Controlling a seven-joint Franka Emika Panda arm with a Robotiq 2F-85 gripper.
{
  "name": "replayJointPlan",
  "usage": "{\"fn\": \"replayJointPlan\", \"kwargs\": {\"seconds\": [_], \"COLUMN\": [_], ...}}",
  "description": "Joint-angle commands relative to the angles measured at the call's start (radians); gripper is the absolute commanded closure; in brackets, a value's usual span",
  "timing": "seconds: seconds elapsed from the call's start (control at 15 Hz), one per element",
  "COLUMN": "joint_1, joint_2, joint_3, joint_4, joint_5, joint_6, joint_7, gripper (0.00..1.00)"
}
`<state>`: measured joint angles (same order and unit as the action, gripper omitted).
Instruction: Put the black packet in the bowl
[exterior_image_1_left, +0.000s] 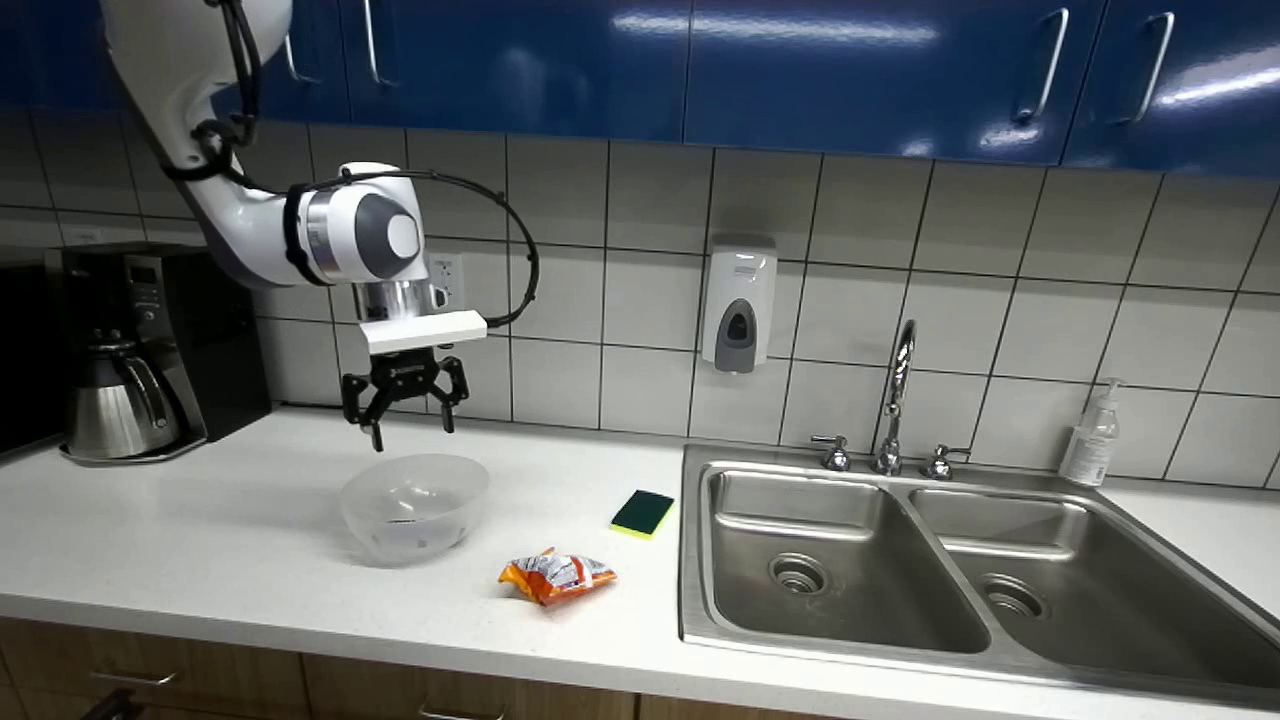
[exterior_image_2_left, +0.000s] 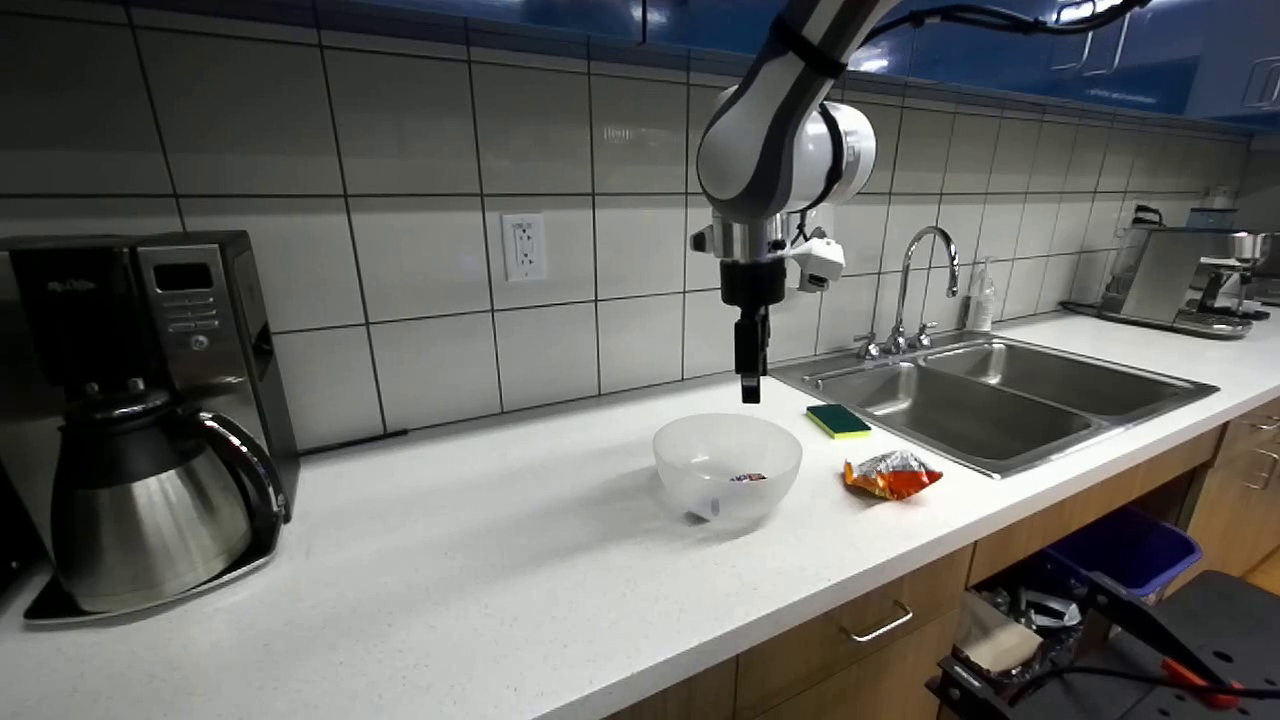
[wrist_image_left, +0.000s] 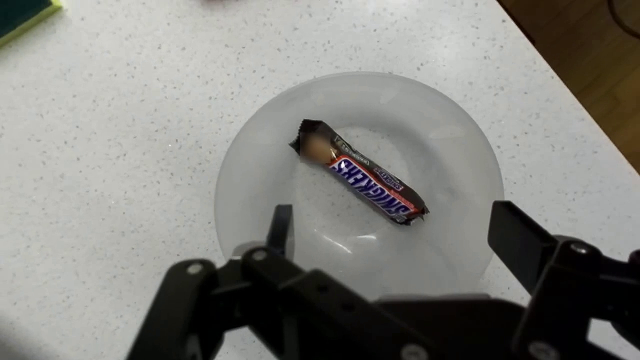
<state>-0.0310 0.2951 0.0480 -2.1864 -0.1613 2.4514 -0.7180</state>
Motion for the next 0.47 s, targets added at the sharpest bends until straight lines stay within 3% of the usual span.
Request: {"fn": "replayJointPlan", "kwargs": {"seconds": [0.0,0.27,0.4], "joint_1": [-0.009,-0.01,-0.007], "joint_2": [-0.073,-0.095,-0.056], "joint_3": [0.02,0.023,0.015], "joint_4": [-0.043,-0.06,-0.033], "joint_5": [0.093,0.157,0.137], "joint_6": [-0.044,-0.043,-0.025], "joint_7": [0.079,0.092,0.072], "gripper": [0.0,0.0,0.0]}}
